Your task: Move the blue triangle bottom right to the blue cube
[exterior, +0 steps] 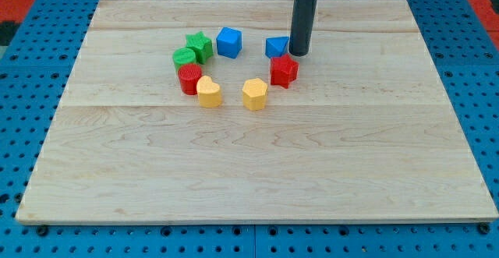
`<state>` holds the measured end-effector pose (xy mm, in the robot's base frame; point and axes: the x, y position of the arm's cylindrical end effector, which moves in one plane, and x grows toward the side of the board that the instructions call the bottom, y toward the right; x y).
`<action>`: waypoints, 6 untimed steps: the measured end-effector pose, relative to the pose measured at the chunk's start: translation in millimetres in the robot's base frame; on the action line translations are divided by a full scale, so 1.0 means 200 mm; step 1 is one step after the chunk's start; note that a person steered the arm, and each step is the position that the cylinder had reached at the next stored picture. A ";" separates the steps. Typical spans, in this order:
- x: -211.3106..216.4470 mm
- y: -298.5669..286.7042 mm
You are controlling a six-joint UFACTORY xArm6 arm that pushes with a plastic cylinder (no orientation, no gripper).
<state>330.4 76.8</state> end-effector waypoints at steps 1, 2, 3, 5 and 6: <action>-0.12 -0.10; -0.08 -0.03; -0.01 -0.15; -0.26 -0.17; -0.13 -0.28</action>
